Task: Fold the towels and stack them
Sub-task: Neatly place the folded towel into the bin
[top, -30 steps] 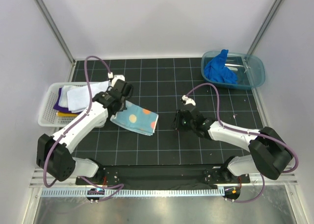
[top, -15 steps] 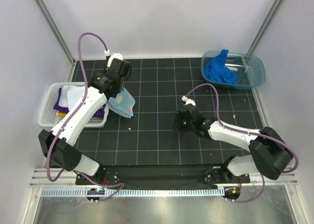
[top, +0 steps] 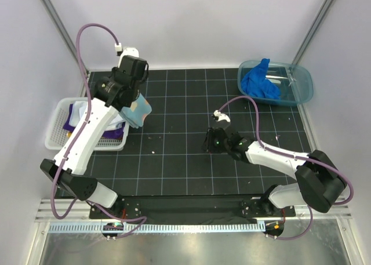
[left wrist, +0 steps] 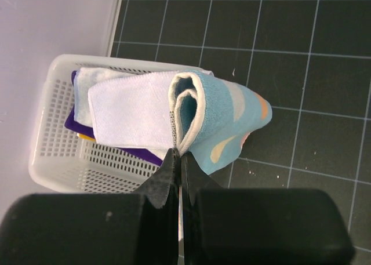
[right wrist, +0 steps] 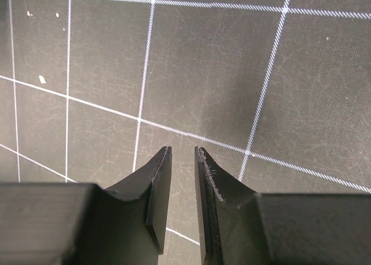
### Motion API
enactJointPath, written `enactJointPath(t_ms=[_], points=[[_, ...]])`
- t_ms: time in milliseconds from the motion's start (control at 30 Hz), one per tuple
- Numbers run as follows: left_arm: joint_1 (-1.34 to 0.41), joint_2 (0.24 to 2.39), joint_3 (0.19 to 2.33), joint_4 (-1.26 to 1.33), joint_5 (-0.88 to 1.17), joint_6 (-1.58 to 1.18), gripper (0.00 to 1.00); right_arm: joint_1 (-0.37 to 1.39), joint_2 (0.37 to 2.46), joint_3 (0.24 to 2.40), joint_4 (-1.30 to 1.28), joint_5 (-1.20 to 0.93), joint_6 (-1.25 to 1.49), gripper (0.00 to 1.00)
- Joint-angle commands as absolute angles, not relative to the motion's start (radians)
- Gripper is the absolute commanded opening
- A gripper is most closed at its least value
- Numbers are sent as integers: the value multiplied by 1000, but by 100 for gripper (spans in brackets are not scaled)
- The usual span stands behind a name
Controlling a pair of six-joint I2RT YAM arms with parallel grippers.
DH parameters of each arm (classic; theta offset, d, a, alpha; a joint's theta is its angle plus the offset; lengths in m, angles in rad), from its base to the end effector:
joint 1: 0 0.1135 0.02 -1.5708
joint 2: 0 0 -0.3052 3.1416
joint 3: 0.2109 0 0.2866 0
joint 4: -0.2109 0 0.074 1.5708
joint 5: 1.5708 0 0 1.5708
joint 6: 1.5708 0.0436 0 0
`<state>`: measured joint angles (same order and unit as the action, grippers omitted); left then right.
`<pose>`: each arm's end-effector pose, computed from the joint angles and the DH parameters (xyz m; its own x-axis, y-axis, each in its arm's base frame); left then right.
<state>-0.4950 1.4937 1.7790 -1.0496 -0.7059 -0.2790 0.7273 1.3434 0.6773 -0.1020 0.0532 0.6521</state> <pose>0.3002 -0.1299 0.4801 -0.5715 0.0703 -0.8176 -0.2163 0.9482 0.2328 0.2205 0.1932 0.2032 -0.7980 0.1010 -0.5941 -0.1900 0.8934 0.4071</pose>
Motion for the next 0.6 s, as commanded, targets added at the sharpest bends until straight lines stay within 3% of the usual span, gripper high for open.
enactJointPath(t_ms=[0,300,567], points=[[-491,1494,1868,-1091,-715,-247,0,732,1333,724,-98,61,644,29],[-488,1502,1982,-1131,-732,-209,0,733,1330,732,-106,61,649,29],[-424,1467,1959,-1131,-715,-198,0,733,1315,729,-120,69,647,29]])
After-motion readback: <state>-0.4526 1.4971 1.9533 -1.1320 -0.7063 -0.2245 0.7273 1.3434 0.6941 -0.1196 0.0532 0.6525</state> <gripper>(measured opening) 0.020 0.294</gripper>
